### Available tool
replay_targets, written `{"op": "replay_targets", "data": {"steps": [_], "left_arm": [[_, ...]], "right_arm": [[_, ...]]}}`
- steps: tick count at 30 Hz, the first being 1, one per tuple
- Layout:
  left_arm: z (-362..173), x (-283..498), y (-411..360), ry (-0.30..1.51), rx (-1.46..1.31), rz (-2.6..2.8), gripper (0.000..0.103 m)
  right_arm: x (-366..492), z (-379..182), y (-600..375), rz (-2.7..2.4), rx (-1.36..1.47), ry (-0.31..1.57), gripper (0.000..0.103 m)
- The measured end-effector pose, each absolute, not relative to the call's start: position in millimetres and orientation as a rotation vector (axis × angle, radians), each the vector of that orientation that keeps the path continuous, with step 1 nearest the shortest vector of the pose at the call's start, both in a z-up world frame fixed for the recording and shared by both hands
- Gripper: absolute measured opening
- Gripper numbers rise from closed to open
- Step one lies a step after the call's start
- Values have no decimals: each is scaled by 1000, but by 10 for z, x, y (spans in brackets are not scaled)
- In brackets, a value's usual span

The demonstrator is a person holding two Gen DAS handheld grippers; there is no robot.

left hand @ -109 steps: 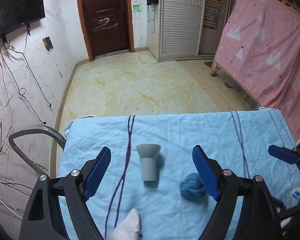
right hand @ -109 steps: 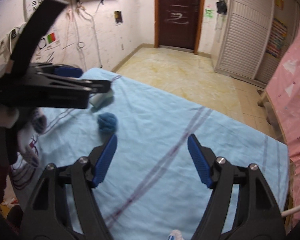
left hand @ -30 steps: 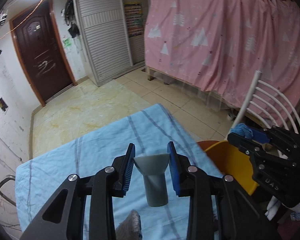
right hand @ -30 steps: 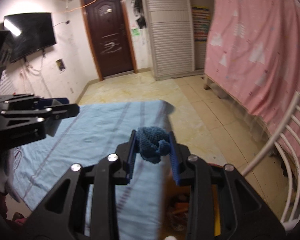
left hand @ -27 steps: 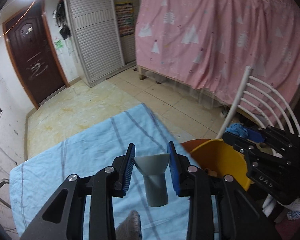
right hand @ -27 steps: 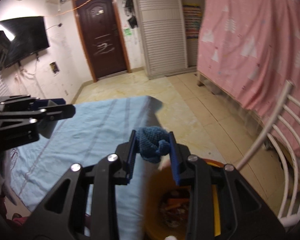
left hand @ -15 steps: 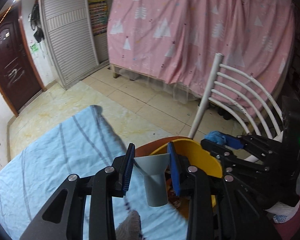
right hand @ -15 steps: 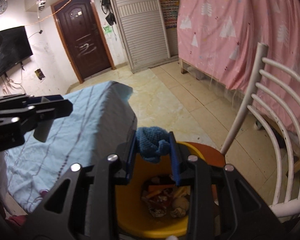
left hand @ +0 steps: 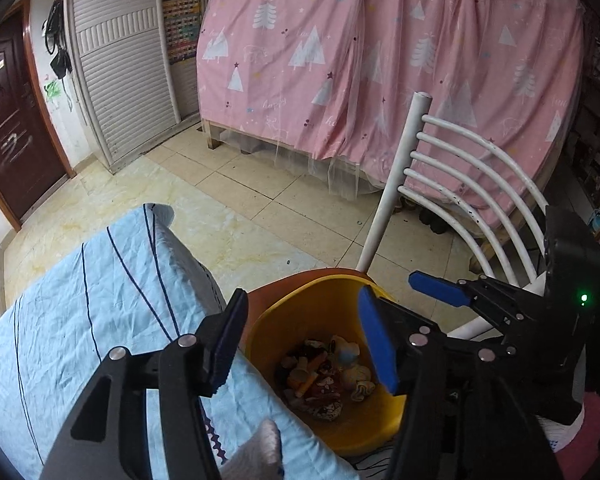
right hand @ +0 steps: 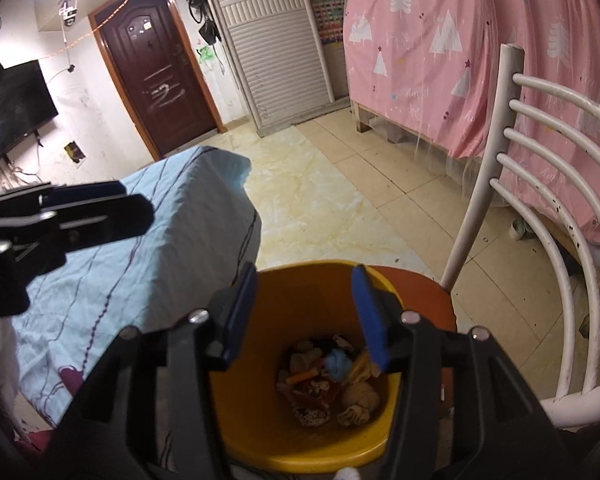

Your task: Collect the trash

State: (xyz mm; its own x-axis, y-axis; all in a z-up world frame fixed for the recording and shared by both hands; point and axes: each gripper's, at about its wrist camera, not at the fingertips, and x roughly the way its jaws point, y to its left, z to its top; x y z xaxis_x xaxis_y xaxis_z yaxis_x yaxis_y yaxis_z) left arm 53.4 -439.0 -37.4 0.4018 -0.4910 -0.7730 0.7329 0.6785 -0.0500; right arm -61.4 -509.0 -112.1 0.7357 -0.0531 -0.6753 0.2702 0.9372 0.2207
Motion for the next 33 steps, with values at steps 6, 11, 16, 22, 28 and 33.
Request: {"op": "replay_targets", "data": {"steps": [6, 11, 16, 22, 28, 33], "left_arm": [[-291, 536, -4219, 839, 288, -783, 52], [-190, 535, -3994, 805, 257, -767, 60], [-80, 544, -3663, 742, 221, -720, 70], [55, 575, -3222, 661, 195, -612, 77], [150, 592, -2675, 612, 157, -475, 79], [210, 589, -2226, 592, 125, -399, 79]], "right_arm": [[-601, -1070, -5022, -187, 316, 708, 76], [-568, -975, -4896, -186, 305, 683, 96], [-510, -900, -4734, -187, 278, 669, 97], [-432, -786, -4420, -165, 236, 642, 97], [-322, -641, -3961, -107, 193, 606, 97], [-238, -571, -3577, -54, 160, 598, 97]]}}
